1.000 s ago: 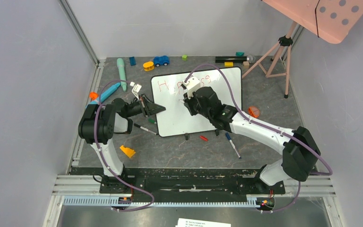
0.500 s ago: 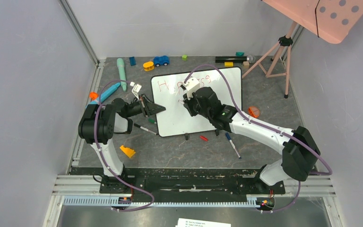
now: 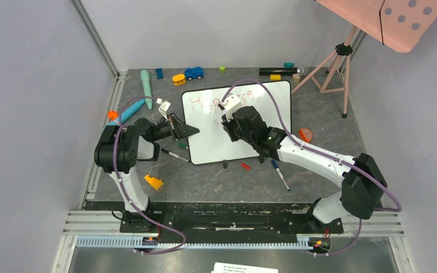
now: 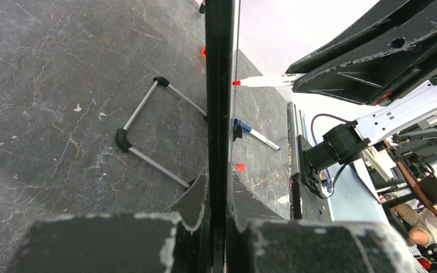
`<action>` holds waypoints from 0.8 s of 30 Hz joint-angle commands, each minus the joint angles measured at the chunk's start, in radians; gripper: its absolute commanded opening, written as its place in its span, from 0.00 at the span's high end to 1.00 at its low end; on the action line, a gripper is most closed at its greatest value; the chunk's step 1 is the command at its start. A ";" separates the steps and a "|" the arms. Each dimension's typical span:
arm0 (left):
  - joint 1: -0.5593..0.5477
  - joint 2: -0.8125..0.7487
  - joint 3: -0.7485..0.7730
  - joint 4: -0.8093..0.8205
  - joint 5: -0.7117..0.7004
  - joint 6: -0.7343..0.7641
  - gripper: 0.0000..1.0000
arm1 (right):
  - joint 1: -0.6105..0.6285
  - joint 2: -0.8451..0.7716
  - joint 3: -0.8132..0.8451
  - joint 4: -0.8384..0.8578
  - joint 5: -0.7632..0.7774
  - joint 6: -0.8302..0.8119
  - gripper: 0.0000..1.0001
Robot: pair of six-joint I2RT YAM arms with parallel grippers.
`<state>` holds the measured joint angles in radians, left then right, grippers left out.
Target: Write a sentence on the whiteboard
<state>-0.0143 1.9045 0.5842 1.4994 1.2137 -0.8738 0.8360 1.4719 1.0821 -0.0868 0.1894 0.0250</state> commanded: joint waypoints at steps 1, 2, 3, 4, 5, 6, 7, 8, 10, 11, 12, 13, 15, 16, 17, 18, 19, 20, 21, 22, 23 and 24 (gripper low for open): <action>0.008 -0.006 0.009 0.058 0.001 0.077 0.98 | -0.003 -0.015 0.022 -0.008 0.072 -0.017 1.00; 0.009 -0.005 0.011 0.058 0.001 0.077 0.98 | -0.003 -0.012 0.028 -0.009 0.075 -0.016 1.00; 0.008 -0.005 0.010 0.058 0.001 0.078 0.98 | -0.003 -0.008 0.033 -0.011 0.080 -0.017 1.00; 0.008 -0.006 0.011 0.058 0.001 0.078 0.98 | -0.003 -0.003 0.040 -0.015 0.086 -0.016 1.00; 0.008 -0.006 0.010 0.058 0.001 0.077 0.98 | -0.003 0.000 0.046 -0.016 0.091 -0.015 1.00; 0.008 -0.005 0.010 0.058 0.002 0.078 0.98 | -0.003 0.005 0.050 -0.017 0.092 -0.014 1.00; 0.008 -0.006 0.010 0.058 0.001 0.078 0.98 | -0.003 0.009 0.052 -0.017 0.096 -0.016 1.00; 0.008 -0.007 0.010 0.058 0.002 0.078 0.98 | -0.003 0.011 0.054 -0.017 0.097 -0.015 1.00; 0.008 -0.006 0.011 0.058 0.001 0.078 0.98 | -0.002 0.015 0.059 -0.018 0.101 -0.014 1.00; 0.008 -0.006 0.012 0.058 0.002 0.077 0.98 | -0.003 0.017 0.061 -0.017 0.102 -0.015 1.00; 0.008 -0.006 0.012 0.058 0.001 0.077 0.98 | -0.003 0.018 0.064 -0.016 0.104 -0.015 1.00; 0.008 -0.005 0.011 0.058 0.002 0.078 0.98 | -0.003 0.018 0.066 -0.016 0.106 -0.015 1.00; 0.008 -0.005 0.011 0.058 0.001 0.078 0.98 | -0.003 0.020 0.070 -0.013 0.104 -0.016 1.00; 0.008 -0.005 0.012 0.058 0.002 0.076 0.98 | -0.003 0.024 0.074 -0.013 0.100 -0.016 1.00; 0.008 -0.005 0.011 0.058 0.003 0.076 0.98 | -0.003 0.027 0.079 -0.013 0.093 -0.016 1.00; 0.008 -0.006 0.012 0.058 0.001 0.076 0.98 | -0.003 0.031 0.082 -0.013 0.089 -0.017 1.00; 0.008 -0.005 0.012 0.058 0.001 0.075 0.98 | -0.004 0.035 0.086 -0.012 0.084 -0.016 1.00; 0.008 -0.006 0.011 0.058 0.001 0.076 0.98 | -0.003 0.038 0.090 -0.011 0.080 -0.017 1.00; 0.008 -0.006 0.012 0.058 0.001 0.077 0.98 | -0.003 0.042 0.093 -0.009 0.075 -0.016 1.00; 0.008 -0.005 0.012 0.058 0.001 0.077 0.98 | -0.004 0.044 0.095 -0.007 0.068 -0.016 1.00; 0.008 -0.006 0.012 0.058 0.001 0.076 0.98 | -0.003 0.048 0.097 -0.005 0.061 -0.016 1.00; 0.008 -0.005 0.011 0.058 0.002 0.076 0.98 | -0.003 0.052 0.100 -0.005 0.055 -0.016 1.00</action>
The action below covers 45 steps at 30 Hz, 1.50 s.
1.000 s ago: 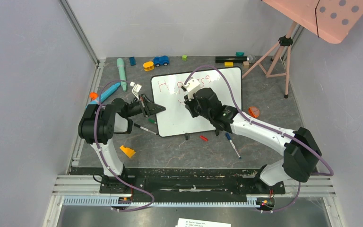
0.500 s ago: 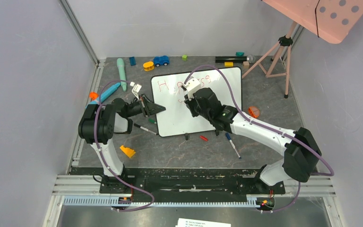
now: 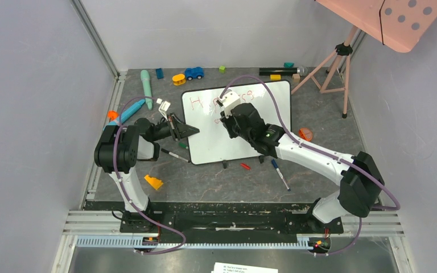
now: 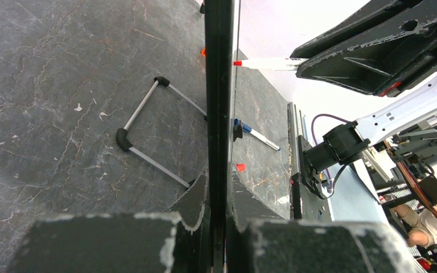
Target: Write a sentence on the whiteboard
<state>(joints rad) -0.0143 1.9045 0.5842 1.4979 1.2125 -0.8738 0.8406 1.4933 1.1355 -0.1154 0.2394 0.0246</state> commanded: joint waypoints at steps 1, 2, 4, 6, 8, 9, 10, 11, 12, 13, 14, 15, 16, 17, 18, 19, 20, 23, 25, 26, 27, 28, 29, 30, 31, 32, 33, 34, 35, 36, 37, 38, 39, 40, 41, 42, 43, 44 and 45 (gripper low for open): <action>0.008 -0.005 0.012 0.059 0.003 0.076 0.98 | -0.008 0.032 0.047 0.026 0.000 -0.016 1.00; 0.008 -0.006 0.012 0.059 0.003 0.077 0.98 | -0.008 0.034 0.048 0.027 -0.005 -0.015 1.00; 0.008 -0.006 0.012 0.059 0.003 0.077 0.98 | -0.008 0.036 0.049 0.029 -0.012 -0.014 1.00; 0.008 -0.005 0.012 0.059 0.002 0.076 0.98 | -0.008 0.038 0.049 0.030 -0.023 -0.014 1.00; 0.008 -0.007 0.012 0.059 0.003 0.077 0.98 | -0.008 0.038 0.050 0.027 -0.032 -0.015 1.00; 0.008 -0.006 0.011 0.059 0.003 0.076 0.98 | -0.008 0.035 0.049 0.024 -0.034 -0.015 1.00; 0.008 -0.006 0.012 0.059 0.003 0.076 0.98 | -0.008 0.031 0.048 0.022 -0.036 -0.016 1.00; 0.008 -0.005 0.012 0.059 0.002 0.077 0.98 | -0.008 0.024 0.047 0.022 -0.038 -0.017 1.00; 0.008 -0.006 0.010 0.059 0.003 0.077 0.98 | -0.008 0.014 0.043 0.023 -0.040 -0.015 1.00; 0.008 -0.005 0.010 0.059 0.003 0.078 0.98 | -0.009 0.003 0.040 0.024 -0.044 -0.015 1.00; 0.008 -0.006 0.010 0.059 0.003 0.077 0.98 | -0.009 -0.008 0.036 0.027 -0.046 -0.015 1.00; 0.008 -0.006 0.010 0.059 0.002 0.077 0.98 | -0.010 -0.019 0.033 0.028 -0.046 -0.016 1.00; 0.008 -0.006 0.010 0.059 0.002 0.078 0.98 | -0.011 -0.031 0.029 0.029 -0.047 -0.016 1.00; 0.008 -0.005 0.011 0.059 0.002 0.078 0.98 | -0.012 -0.042 0.025 0.032 -0.048 -0.016 1.00; 0.008 -0.006 0.010 0.059 0.003 0.077 0.98 | -0.013 -0.052 0.020 0.034 -0.052 -0.015 1.00; 0.008 -0.007 0.010 0.059 0.003 0.078 0.98 | -0.015 -0.060 0.016 0.036 -0.056 -0.016 1.00; 0.008 -0.006 0.011 0.059 0.002 0.078 0.98 | -0.016 -0.070 0.012 0.038 -0.057 -0.015 1.00; 0.008 -0.007 0.011 0.059 0.003 0.078 0.98 | -0.023 -0.108 -0.023 0.067 -0.056 -0.009 1.00; 0.008 -0.005 0.010 0.059 0.002 0.078 0.98 | -0.033 -0.125 -0.041 0.082 -0.057 -0.004 1.00; 0.008 -0.005 0.009 0.059 0.003 0.076 0.98 | -0.039 -0.127 -0.045 0.083 -0.058 -0.002 1.00; 0.008 -0.005 0.011 0.059 0.003 0.077 0.98 | -0.044 -0.128 -0.046 0.079 -0.059 0.000 1.00; 0.008 -0.006 0.011 0.059 0.002 0.076 0.98 | -0.049 -0.127 -0.048 0.078 -0.059 0.001 1.00; 0.008 -0.006 0.011 0.059 0.003 0.076 0.98 | -0.054 -0.124 -0.047 0.076 -0.060 0.001 1.00; 0.008 -0.005 0.011 0.059 0.003 0.076 0.98 | -0.058 -0.120 -0.045 0.073 -0.062 0.001 1.00; 0.008 -0.005 0.010 0.059 0.003 0.076 0.98 | -0.060 -0.114 -0.042 0.069 -0.065 0.001 1.00; 0.009 -0.006 0.010 0.059 0.003 0.076 0.98 | -0.064 -0.110 -0.038 0.067 -0.070 0.001 1.00; 0.008 -0.005 0.010 0.059 0.003 0.076 0.98 | -0.065 -0.106 -0.039 0.066 -0.076 0.001 1.00; 0.009 -0.006 0.010 0.059 0.003 0.076 0.98 | -0.066 -0.101 -0.039 0.066 -0.081 0.001 1.00; 0.009 -0.005 0.010 0.059 0.004 0.076 0.98 | -0.066 -0.096 -0.038 0.066 -0.088 0.000 1.00; 0.008 -0.005 0.010 0.059 0.004 0.076 0.98 | -0.066 -0.090 -0.038 0.065 -0.095 0.000 1.00; 0.008 -0.005 0.010 0.059 0.005 0.076 0.98 | -0.066 -0.087 -0.039 0.065 -0.105 0.001 1.00; 0.008 -0.005 0.011 0.060 0.004 0.076 0.98 | -0.066 -0.082 -0.041 0.065 -0.113 0.001 1.00; 0.009 -0.005 0.010 0.059 0.004 0.076 0.98 | -0.066 -0.079 -0.042 0.063 -0.123 0.001 1.00; 0.008 -0.005 0.011 0.059 0.004 0.076 0.98 | -0.066 -0.075 -0.044 0.063 -0.132 0.001 1.00; 0.008 -0.005 0.011 0.059 0.004 0.076 0.98 | -0.066 -0.073 -0.048 0.065 -0.138 0.001 1.00; 0.008 -0.006 0.011 0.059 0.004 0.076 0.98 | -0.066 -0.071 -0.050 0.064 -0.142 0.001 1.00; 0.008 -0.004 0.012 0.059 0.004 0.076 0.98 | -0.066 -0.069 -0.051 0.065 -0.144 0.002 1.00; 0.008 -0.004 0.012 0.059 0.004 0.075 0.98 | -0.066 -0.067 -0.054 0.065 -0.143 0.001 1.00; 0.008 -0.004 0.012 0.060 0.004 0.074 0.98 | -0.066 -0.066 -0.055 0.066 -0.140 0.001 1.00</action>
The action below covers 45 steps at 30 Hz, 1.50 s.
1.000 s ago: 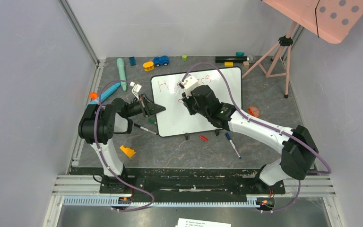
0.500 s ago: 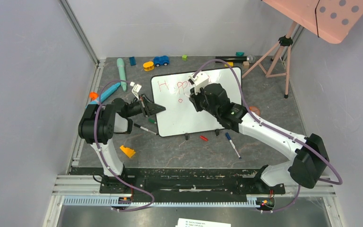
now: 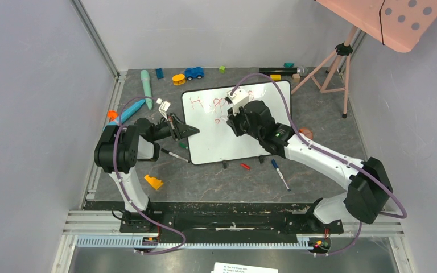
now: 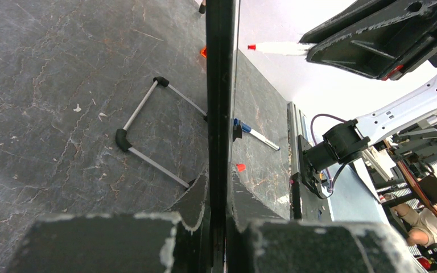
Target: Write a sentence on the whiteboard
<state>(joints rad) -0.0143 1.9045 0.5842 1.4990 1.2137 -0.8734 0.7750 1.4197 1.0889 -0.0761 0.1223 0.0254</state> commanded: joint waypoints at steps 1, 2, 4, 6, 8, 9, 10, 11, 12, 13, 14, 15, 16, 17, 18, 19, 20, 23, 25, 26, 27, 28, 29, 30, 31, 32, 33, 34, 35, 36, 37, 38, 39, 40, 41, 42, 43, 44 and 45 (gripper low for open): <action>0.008 -0.005 0.012 0.058 0.003 0.074 0.98 | 0.000 0.010 -0.009 0.026 -0.019 0.001 1.00; 0.008 -0.004 0.012 0.058 0.003 0.074 0.98 | 0.000 0.013 -0.009 0.026 -0.015 0.001 1.00; 0.008 -0.004 0.011 0.058 0.003 0.075 0.98 | 0.000 0.019 -0.008 0.026 -0.005 -0.001 1.00; 0.008 -0.004 0.012 0.058 0.003 0.075 0.98 | 0.000 0.022 -0.005 0.026 0.002 -0.003 1.00; 0.008 -0.005 0.012 0.058 0.003 0.076 0.98 | -0.001 0.026 -0.002 0.027 0.011 -0.004 1.00; 0.008 -0.006 0.011 0.058 0.004 0.076 0.98 | -0.002 0.028 -0.002 0.028 0.013 -0.004 1.00; 0.008 -0.005 0.012 0.058 0.003 0.076 0.98 | -0.002 0.029 -0.001 0.029 0.014 -0.005 1.00; 0.008 -0.005 0.011 0.058 0.003 0.076 0.98 | -0.003 0.030 0.001 0.029 0.018 -0.007 1.00; 0.008 -0.004 0.012 0.058 0.003 0.076 0.98 | -0.003 0.033 0.002 0.029 0.022 -0.007 1.00; 0.008 -0.005 0.012 0.058 0.003 0.075 0.98 | -0.003 0.036 0.002 0.029 0.026 -0.008 1.00; 0.008 -0.006 0.012 0.058 0.003 0.076 0.98 | -0.005 0.040 0.001 0.029 0.028 -0.009 1.00; 0.008 -0.005 0.012 0.058 0.003 0.076 0.98 | -0.006 0.043 0.000 0.029 0.027 -0.009 1.00; 0.008 -0.005 0.012 0.058 0.003 0.076 0.98 | -0.008 0.045 -0.001 0.029 0.028 -0.009 1.00; 0.008 -0.006 0.011 0.058 0.004 0.076 0.98 | -0.008 0.048 -0.004 0.027 0.027 -0.008 1.00; 0.008 -0.006 0.012 0.058 0.003 0.076 0.98 | -0.008 0.048 -0.007 0.027 0.027 -0.007 1.00; 0.009 -0.006 0.012 0.058 0.003 0.076 0.98 | -0.008 0.048 -0.012 0.027 0.024 -0.007 1.00; 0.008 -0.005 0.011 0.058 0.004 0.076 0.98 | -0.008 0.046 -0.016 0.027 0.022 -0.006 1.00; 0.008 -0.005 0.011 0.058 0.003 0.076 0.98 | -0.009 0.037 -0.038 0.030 0.011 0.001 1.00; 0.008 -0.005 0.012 0.058 0.004 0.076 0.98 | -0.007 0.026 -0.059 0.033 -0.002 0.009 1.00; 0.008 -0.006 0.012 0.058 0.003 0.076 0.98 | -0.008 0.020 -0.069 0.036 -0.006 0.016 1.00; 0.008 -0.005 0.012 0.058 0.003 0.076 0.98 | -0.008 0.013 -0.084 0.043 -0.012 0.020 1.00; 0.008 -0.005 0.011 0.058 0.003 0.076 0.98 | -0.008 0.005 -0.095 0.047 -0.016 0.025 1.00; 0.008 -0.005 0.011 0.058 0.003 0.075 0.98 | -0.008 -0.002 -0.105 0.053 -0.019 0.028 1.00; 0.009 -0.005 0.012 0.058 0.004 0.076 0.98 | -0.008 -0.005 -0.111 0.057 -0.021 0.030 1.00; 0.008 -0.006 0.012 0.058 0.003 0.076 0.98 | -0.008 -0.007 -0.113 0.060 -0.019 0.030 1.00; 0.008 -0.006 0.012 0.058 0.003 0.075 0.98 | -0.008 -0.007 -0.115 0.060 -0.020 0.031 1.00; 0.008 -0.005 0.012 0.058 0.003 0.076 0.98 | -0.008 -0.004 -0.109 0.059 -0.017 0.030 1.00; 0.008 -0.005 0.012 0.058 0.003 0.076 0.98 | -0.008 0.000 -0.101 0.057 -0.015 0.029 1.00; 0.008 -0.006 0.011 0.058 0.003 0.076 0.98 | -0.008 0.002 -0.091 0.055 -0.012 0.027 1.00; 0.008 -0.005 0.010 0.058 0.003 0.076 0.98 | -0.008 0.006 -0.083 0.053 -0.010 0.024 1.00; 0.008 -0.007 0.010 0.058 0.003 0.077 0.98 | -0.008 0.010 -0.073 0.050 -0.006 0.021 1.00; 0.008 -0.007 0.010 0.058 0.003 0.077 0.98 | -0.009 0.015 -0.065 0.047 -0.002 0.019 1.00; 0.008 -0.007 0.010 0.058 0.003 0.076 0.98 | -0.009 0.018 -0.055 0.046 -0.001 0.016 1.00; 0.008 -0.007 0.010 0.058 0.003 0.077 0.98 | -0.012 0.021 -0.047 0.044 0.000 0.015 1.00; 0.008 -0.008 0.010 0.058 0.004 0.077 0.98 | -0.013 0.026 -0.041 0.042 -0.001 0.013 1.00; 0.008 -0.007 0.009 0.058 0.003 0.077 0.98 | -0.015 0.029 -0.035 0.040 -0.001 0.011 1.00; 0.008 -0.007 0.009 0.058 0.003 0.077 0.98 | -0.016 0.031 -0.030 0.040 -0.001 0.010 1.00; 0.008 -0.007 0.011 0.059 0.004 0.077 0.98 | -0.019 0.033 -0.026 0.039 0.000 0.008 1.00; 0.008 -0.007 0.008 0.058 0.003 0.077 0.98 | -0.022 0.033 -0.024 0.039 -0.001 0.009 1.00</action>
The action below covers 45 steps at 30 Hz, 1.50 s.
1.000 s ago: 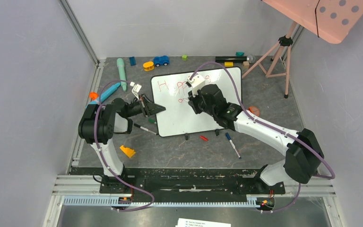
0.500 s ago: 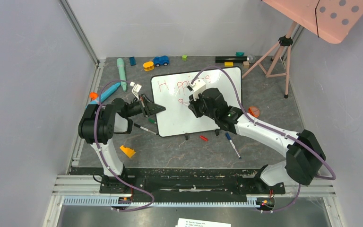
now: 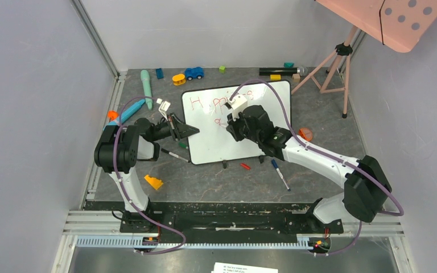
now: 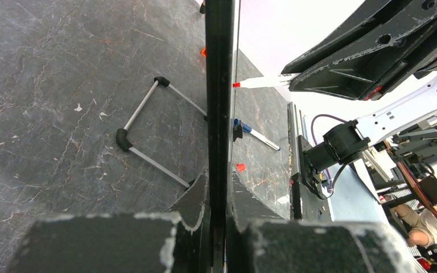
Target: Write a sentence on the whiteboard
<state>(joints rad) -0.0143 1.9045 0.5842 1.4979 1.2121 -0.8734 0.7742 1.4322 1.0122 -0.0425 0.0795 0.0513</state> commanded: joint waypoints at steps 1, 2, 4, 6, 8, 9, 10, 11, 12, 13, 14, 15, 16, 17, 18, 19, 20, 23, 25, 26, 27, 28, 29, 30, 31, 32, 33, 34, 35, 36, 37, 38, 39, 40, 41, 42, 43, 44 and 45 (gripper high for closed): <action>0.008 -0.007 0.009 0.059 0.004 0.077 0.98 | -0.022 0.022 0.055 0.006 0.041 -0.018 1.00; 0.008 -0.007 0.010 0.059 0.004 0.077 0.98 | -0.025 0.024 0.059 0.007 0.039 -0.017 1.00; 0.008 -0.005 0.012 0.059 0.004 0.076 0.98 | -0.026 0.027 0.066 0.006 0.038 -0.020 1.00; 0.008 -0.006 0.012 0.059 0.004 0.076 0.98 | -0.030 0.030 0.073 0.006 0.039 -0.021 1.00; 0.008 -0.006 0.011 0.059 0.004 0.077 0.98 | -0.036 0.033 0.082 0.003 0.046 -0.021 1.00; 0.008 -0.005 0.011 0.059 0.004 0.075 0.98 | -0.039 0.033 0.084 0.003 0.046 -0.021 1.00; 0.008 -0.006 0.011 0.059 0.005 0.077 0.98 | -0.044 0.033 0.086 0.003 0.045 -0.021 1.00; 0.008 -0.005 0.011 0.059 0.004 0.076 0.98 | -0.047 0.034 0.089 0.002 0.045 -0.021 1.00; 0.008 -0.006 0.011 0.059 0.004 0.076 0.98 | -0.049 0.035 0.092 0.001 0.047 -0.021 1.00; 0.008 -0.005 0.012 0.059 0.004 0.075 0.98 | -0.053 0.033 0.095 0.000 0.045 -0.022 1.00; 0.008 -0.006 0.012 0.059 0.004 0.076 0.98 | -0.055 0.033 0.096 -0.003 0.046 -0.022 1.00; 0.008 -0.005 0.012 0.059 0.004 0.076 0.98 | -0.058 0.030 0.096 -0.006 0.046 -0.023 1.00; 0.008 -0.006 0.012 0.059 0.004 0.076 0.98 | -0.060 0.027 0.096 -0.008 0.046 -0.024 1.00; 0.008 -0.005 0.012 0.059 0.004 0.076 0.98 | -0.063 0.026 0.095 -0.012 0.047 -0.024 1.00; 0.008 -0.005 0.012 0.059 0.005 0.076 0.98 | -0.064 0.023 0.092 -0.015 0.046 -0.025 1.00; 0.008 -0.005 0.012 0.059 0.004 0.076 0.98 | -0.065 0.019 0.088 -0.017 0.046 -0.025 1.00; 0.008 -0.005 0.012 0.059 0.005 0.076 0.98 | -0.066 0.016 0.084 -0.017 0.046 -0.025 1.00; 0.008 -0.006 0.012 0.060 0.004 0.076 0.98 | -0.069 0.002 0.067 -0.020 0.047 -0.025 1.00; 0.008 -0.005 0.010 0.059 0.005 0.076 0.98 | -0.068 -0.007 0.057 -0.023 0.044 -0.025 1.00; 0.009 -0.005 0.010 0.059 0.005 0.076 0.98 | -0.069 -0.011 0.054 -0.026 0.046 -0.025 1.00; 0.008 -0.005 0.010 0.059 0.005 0.076 0.98 | -0.070 -0.015 0.048 -0.030 0.051 -0.025 1.00; 0.008 -0.005 0.010 0.059 0.005 0.075 0.98 | -0.070 -0.021 0.041 -0.029 0.056 -0.025 1.00; 0.008 -0.007 0.011 0.059 0.004 0.076 0.98 | -0.072 -0.026 0.036 -0.029 0.058 -0.025 1.00; 0.008 -0.006 0.011 0.059 0.005 0.076 0.98 | -0.072 -0.031 0.029 -0.030 0.056 -0.025 1.00; 0.008 -0.005 0.010 0.059 0.005 0.076 0.98 | -0.073 -0.035 0.025 -0.031 0.053 -0.025 1.00; 0.008 -0.005 0.011 0.059 0.004 0.076 0.98 | -0.073 -0.039 0.020 -0.032 0.051 -0.024 1.00; 0.008 -0.008 0.010 0.059 0.004 0.076 0.98 | -0.073 -0.042 0.014 -0.033 0.046 -0.024 1.00; 0.008 -0.006 0.010 0.059 0.005 0.076 0.98 | -0.072 -0.042 0.010 -0.032 0.040 -0.022 1.00; 0.008 -0.008 0.011 0.059 0.005 0.077 0.98 | -0.073 -0.045 0.003 -0.032 0.032 -0.021 1.00; 0.008 -0.007 0.010 0.059 0.004 0.077 0.98 | -0.073 -0.045 -0.002 -0.030 0.025 -0.018 1.00; 0.008 -0.007 0.010 0.059 0.004 0.077 0.98 | -0.073 -0.045 -0.006 -0.031 0.016 -0.016 1.00; 0.008 -0.008 0.011 0.059 0.004 0.077 0.98 | -0.073 -0.046 -0.011 -0.030 0.010 -0.014 1.00; 0.008 -0.008 0.010 0.059 0.005 0.077 0.98 | -0.073 -0.047 -0.017 -0.030 0.004 -0.012 1.00; 0.008 -0.008 0.010 0.059 0.004 0.077 0.98 | -0.073 -0.047 -0.023 -0.030 -0.003 -0.009 1.00; 0.008 -0.007 0.010 0.059 0.004 0.077 0.98 | -0.073 -0.049 -0.027 -0.030 -0.007 -0.009 1.00; 0.008 -0.007 0.009 0.059 0.004 0.077 0.98 | -0.073 -0.051 -0.030 -0.029 -0.010 -0.008 1.00; 0.008 -0.007 0.009 0.059 0.005 0.077 0.98 | -0.073 -0.052 -0.034 -0.030 -0.012 -0.006 1.00; 0.008 -0.007 0.010 0.060 0.005 0.076 0.98 | -0.073 -0.054 -0.035 -0.029 -0.012 -0.007 1.00; 0.009 -0.007 0.010 0.059 0.005 0.077 0.98 | -0.073 -0.056 -0.035 -0.030 -0.012 -0.007 1.00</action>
<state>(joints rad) -0.0143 1.9045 0.5842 1.4979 1.2118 -0.8734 0.7105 1.3911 0.9981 -0.0620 0.0555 0.0498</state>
